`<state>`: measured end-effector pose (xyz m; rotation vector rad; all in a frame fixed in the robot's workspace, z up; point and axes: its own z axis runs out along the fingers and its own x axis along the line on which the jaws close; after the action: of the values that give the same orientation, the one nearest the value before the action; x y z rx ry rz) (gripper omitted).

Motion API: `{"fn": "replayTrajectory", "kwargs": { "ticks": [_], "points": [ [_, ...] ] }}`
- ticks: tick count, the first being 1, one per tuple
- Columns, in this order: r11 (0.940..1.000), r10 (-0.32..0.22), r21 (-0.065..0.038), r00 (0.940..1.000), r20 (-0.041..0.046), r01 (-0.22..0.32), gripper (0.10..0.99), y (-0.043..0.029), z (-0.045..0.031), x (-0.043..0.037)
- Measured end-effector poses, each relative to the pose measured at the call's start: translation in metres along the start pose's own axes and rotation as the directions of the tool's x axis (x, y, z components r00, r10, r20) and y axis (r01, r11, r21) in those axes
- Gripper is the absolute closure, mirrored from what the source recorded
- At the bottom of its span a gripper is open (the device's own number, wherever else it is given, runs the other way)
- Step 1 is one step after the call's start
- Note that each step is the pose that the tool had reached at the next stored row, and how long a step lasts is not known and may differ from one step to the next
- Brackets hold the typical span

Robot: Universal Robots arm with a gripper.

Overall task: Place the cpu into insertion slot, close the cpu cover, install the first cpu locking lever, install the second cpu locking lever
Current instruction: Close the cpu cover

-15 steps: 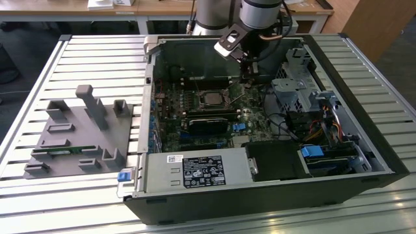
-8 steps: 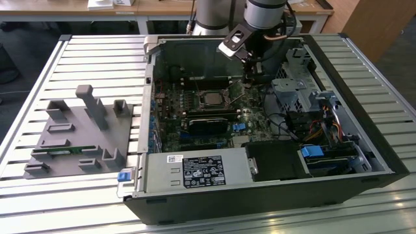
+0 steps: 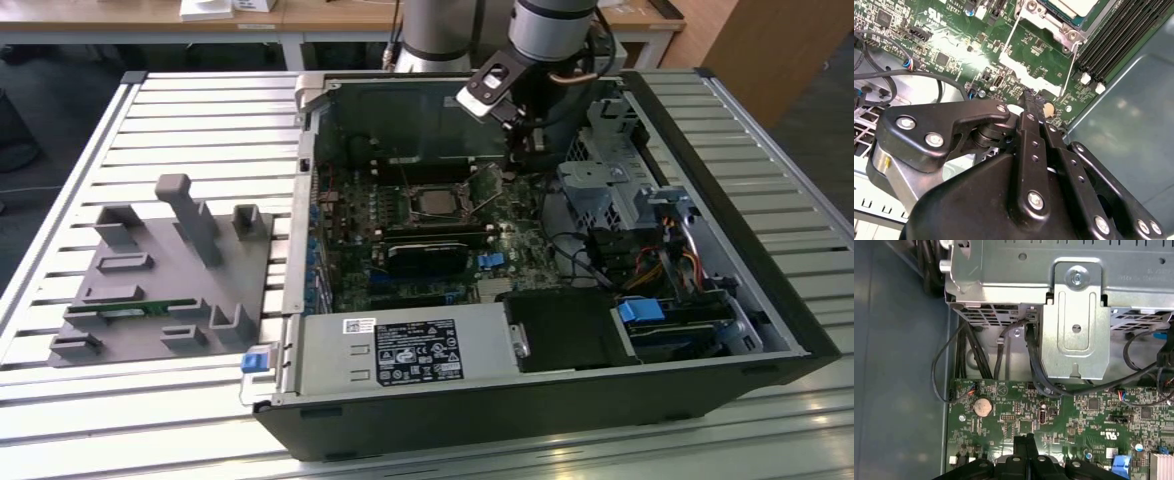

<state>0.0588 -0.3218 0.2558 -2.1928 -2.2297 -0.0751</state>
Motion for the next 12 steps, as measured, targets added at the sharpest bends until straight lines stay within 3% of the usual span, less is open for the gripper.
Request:
{"fn": "replayTrajectory", "kwargs": {
  "ticks": [6,12],
  "points": [
    [1.0000,0.001,0.005,1.0000,0.0001,-0.001,0.980,0.0047,0.0026,0.0001],
    [0.9998,0.002,0.017,1.0000,-0.0002,-0.002,0.980,0.0066,0.0118,-0.0002]
  ]
}}
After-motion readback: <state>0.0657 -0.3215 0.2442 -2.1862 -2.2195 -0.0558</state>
